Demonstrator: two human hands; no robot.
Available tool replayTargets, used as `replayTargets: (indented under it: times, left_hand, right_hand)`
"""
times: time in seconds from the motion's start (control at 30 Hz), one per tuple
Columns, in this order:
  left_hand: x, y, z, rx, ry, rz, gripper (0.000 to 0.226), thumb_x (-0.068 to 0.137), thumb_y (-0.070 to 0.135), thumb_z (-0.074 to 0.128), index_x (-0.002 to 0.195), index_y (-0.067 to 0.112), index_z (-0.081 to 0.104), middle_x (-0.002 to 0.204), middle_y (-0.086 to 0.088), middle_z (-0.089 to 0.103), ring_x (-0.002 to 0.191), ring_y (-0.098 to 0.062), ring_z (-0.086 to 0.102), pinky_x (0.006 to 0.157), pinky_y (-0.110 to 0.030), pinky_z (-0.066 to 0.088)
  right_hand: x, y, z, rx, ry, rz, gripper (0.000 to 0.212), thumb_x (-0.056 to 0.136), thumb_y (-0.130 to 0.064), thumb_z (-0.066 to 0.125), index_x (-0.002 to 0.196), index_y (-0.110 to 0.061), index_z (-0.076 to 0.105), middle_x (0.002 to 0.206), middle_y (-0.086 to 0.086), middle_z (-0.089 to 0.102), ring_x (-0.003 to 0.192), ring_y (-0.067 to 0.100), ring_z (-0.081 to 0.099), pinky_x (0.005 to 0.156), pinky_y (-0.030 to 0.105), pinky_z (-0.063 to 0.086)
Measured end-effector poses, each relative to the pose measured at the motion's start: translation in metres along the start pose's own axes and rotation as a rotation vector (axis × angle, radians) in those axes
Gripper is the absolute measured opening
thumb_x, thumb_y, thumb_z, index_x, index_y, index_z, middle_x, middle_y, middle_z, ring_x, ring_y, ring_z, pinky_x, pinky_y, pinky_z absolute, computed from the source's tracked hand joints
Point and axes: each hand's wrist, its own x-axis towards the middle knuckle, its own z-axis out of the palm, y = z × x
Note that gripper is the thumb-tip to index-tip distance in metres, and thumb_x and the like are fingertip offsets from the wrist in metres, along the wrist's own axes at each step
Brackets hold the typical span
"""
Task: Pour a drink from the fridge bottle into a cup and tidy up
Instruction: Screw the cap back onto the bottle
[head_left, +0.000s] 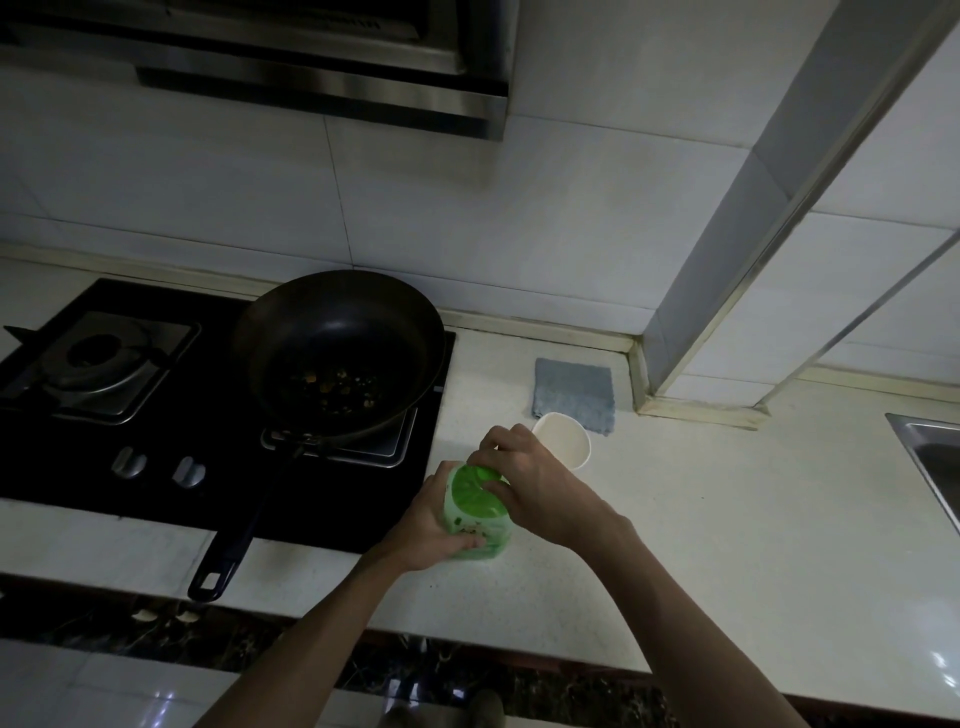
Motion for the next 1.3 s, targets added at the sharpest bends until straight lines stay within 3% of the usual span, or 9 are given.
replayTargets:
  times: [0.3, 0.43, 0.53, 0.63, 0.73, 0.83, 0.97, 1.17, 1.3]
  left_hand:
    - [-0.001, 0.001, 0.0, 0.017, 0.006, -0.001, 0.085, 0.057, 0.038, 0.089, 0.126, 0.044, 0.039, 0.118, -0.001, 0.054, 0.109, -0.015, 0.059, 0.088, -0.046, 0.056]
    - [-0.002, 0.002, 0.0, 0.0, 0.004, -0.002, 0.083, 0.059, 0.036, 0.088, 0.124, 0.049, 0.039, 0.12, -0.001, 0.054, 0.109, -0.015, 0.06, 0.087, -0.044, 0.057]
    - [-0.002, 0.005, -0.001, -0.013, -0.003, 0.005, 0.082, 0.06, 0.035, 0.087, 0.119, 0.062, 0.036, 0.123, 0.0, 0.054, 0.111, -0.013, 0.06, 0.089, -0.041, 0.057]
    - [-0.003, 0.005, 0.0, -0.032, -0.016, -0.001, 0.08, 0.062, 0.033, 0.088, 0.123, 0.05, 0.04, 0.121, -0.003, 0.055, 0.109, -0.017, 0.063, 0.086, -0.045, 0.058]
    - [-0.004, 0.005, 0.0, -0.035, -0.007, -0.001, 0.079, 0.06, 0.033, 0.088, 0.123, 0.047, 0.041, 0.12, -0.003, 0.055, 0.109, -0.017, 0.062, 0.086, -0.047, 0.058]
    - [-0.004, 0.005, 0.0, -0.022, -0.003, 0.0, 0.079, 0.06, 0.034, 0.087, 0.122, 0.048, 0.041, 0.119, -0.002, 0.054, 0.109, -0.016, 0.061, 0.087, -0.045, 0.057]
    - [-0.002, 0.002, 0.0, -0.007, 0.002, -0.013, 0.084, 0.058, 0.039, 0.087, 0.126, 0.047, 0.039, 0.12, -0.001, 0.054, 0.11, -0.015, 0.06, 0.088, -0.045, 0.057]
    - [-0.002, 0.004, 0.001, 0.001, 0.002, -0.017, 0.084, 0.058, 0.037, 0.087, 0.124, 0.051, 0.037, 0.12, 0.001, 0.054, 0.11, -0.013, 0.059, 0.088, -0.043, 0.057]
    - [-0.002, 0.003, 0.001, 0.003, 0.009, -0.008, 0.081, 0.058, 0.036, 0.086, 0.123, 0.049, 0.039, 0.119, 0.001, 0.054, 0.109, -0.012, 0.059, 0.088, -0.043, 0.057]
  right_hand:
    - [0.0, 0.006, -0.004, -0.011, -0.065, -0.115, 0.05, 0.074, 0.017, 0.063, 0.118, -0.006, 0.067, 0.12, 0.007, 0.065, 0.112, 0.024, 0.053, 0.092, 0.034, 0.049]
    - [0.0, 0.003, -0.008, 0.076, -0.064, -0.086, 0.033, 0.086, -0.005, 0.068, 0.119, -0.007, 0.067, 0.121, 0.007, 0.065, 0.115, 0.022, 0.053, 0.097, 0.034, 0.047]
    - [0.0, -0.002, -0.006, 0.114, 0.031, -0.036, 0.05, 0.083, -0.027, 0.076, 0.128, -0.014, 0.06, 0.129, 0.007, 0.059, 0.121, 0.021, 0.048, 0.1, 0.026, 0.039]
    - [0.002, -0.005, -0.004, 0.014, 0.087, 0.113, 0.064, 0.084, -0.045, 0.071, 0.138, -0.019, 0.049, 0.131, 0.007, 0.051, 0.118, 0.022, 0.046, 0.09, 0.032, 0.045]
    - [0.003, -0.005, -0.002, -0.055, 0.031, 0.228, 0.053, 0.088, -0.048, 0.064, 0.127, -0.013, 0.056, 0.116, 0.006, 0.056, 0.107, 0.023, 0.052, 0.081, 0.035, 0.048]
    - [0.003, -0.006, -0.001, -0.018, 0.009, 0.205, 0.038, 0.093, -0.038, 0.062, 0.115, -0.008, 0.061, 0.107, 0.008, 0.059, 0.1, 0.025, 0.055, 0.083, 0.036, 0.048]
    - [0.003, -0.008, -0.005, -0.03, -0.045, 0.094, 0.03, 0.095, -0.021, 0.059, 0.121, -0.006, 0.06, 0.111, 0.01, 0.055, 0.101, 0.025, 0.052, 0.089, 0.034, 0.044]
    - [0.005, -0.003, -0.007, -0.075, -0.128, 0.016, 0.05, 0.081, 0.009, 0.061, 0.127, -0.011, 0.06, 0.118, 0.006, 0.055, 0.106, 0.021, 0.048, 0.083, 0.028, 0.046]
    - [0.006, -0.002, -0.005, -0.056, -0.131, 0.01, 0.05, 0.082, 0.009, 0.062, 0.128, -0.012, 0.061, 0.118, 0.006, 0.056, 0.105, 0.021, 0.049, 0.084, 0.029, 0.046]
